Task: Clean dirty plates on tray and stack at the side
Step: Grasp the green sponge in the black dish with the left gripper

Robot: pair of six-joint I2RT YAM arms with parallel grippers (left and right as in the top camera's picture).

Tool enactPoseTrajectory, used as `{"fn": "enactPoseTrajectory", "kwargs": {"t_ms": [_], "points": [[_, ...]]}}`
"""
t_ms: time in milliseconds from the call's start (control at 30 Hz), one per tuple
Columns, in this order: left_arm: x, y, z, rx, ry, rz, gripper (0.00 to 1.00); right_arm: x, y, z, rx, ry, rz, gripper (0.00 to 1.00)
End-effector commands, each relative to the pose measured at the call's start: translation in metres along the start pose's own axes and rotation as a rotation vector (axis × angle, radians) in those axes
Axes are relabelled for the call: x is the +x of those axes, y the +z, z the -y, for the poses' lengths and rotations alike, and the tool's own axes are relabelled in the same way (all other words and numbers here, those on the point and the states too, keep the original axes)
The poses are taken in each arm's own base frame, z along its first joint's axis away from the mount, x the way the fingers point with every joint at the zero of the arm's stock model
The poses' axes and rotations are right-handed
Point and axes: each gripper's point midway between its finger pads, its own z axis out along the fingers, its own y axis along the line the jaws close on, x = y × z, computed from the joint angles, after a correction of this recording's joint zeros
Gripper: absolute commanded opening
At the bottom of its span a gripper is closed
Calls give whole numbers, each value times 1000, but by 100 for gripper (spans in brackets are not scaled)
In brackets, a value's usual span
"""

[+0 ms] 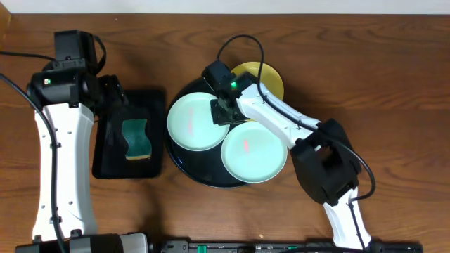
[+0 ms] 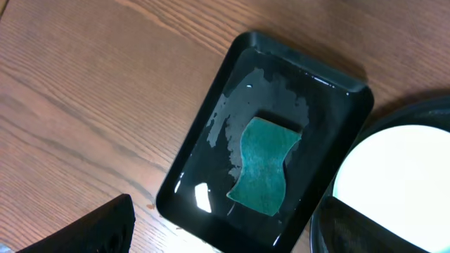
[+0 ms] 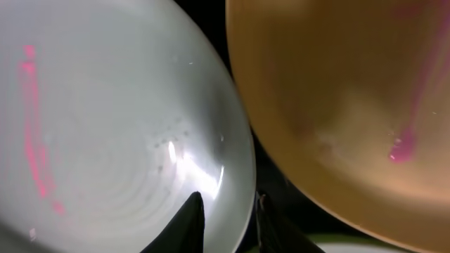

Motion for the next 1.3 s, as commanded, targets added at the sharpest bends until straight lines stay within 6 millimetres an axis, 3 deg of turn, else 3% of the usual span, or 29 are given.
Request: {"fn": "enactPoseTrajectory", "kwargs": {"t_ms": [0,200,267,367,533,733,1000,1267], "points": [[2,10,-1,-22,-5,-27,84,1,15,4,33,6,-7,22],[3,22,1,-31,3,-58,84,-4,22,8,55,6,13,22],[4,27,3,-35,7,-73,84,-5,24,7,53,6,17,17],[6,35,4,-42,13,-96,84,-6,25,10,69,6,24,1],[13,51,8,-46,27,-155,84,-7,27,13,85,5,29,1],[41,83,25,9,41,-295,79,-6,30,14,87,1,25,1],[84,121,24,-2,65,-374,76,-6,30,13,86,-6,25,1],[102,149,34,58,95,-362,68,-6,30,14,87,-7,24,1]]}}
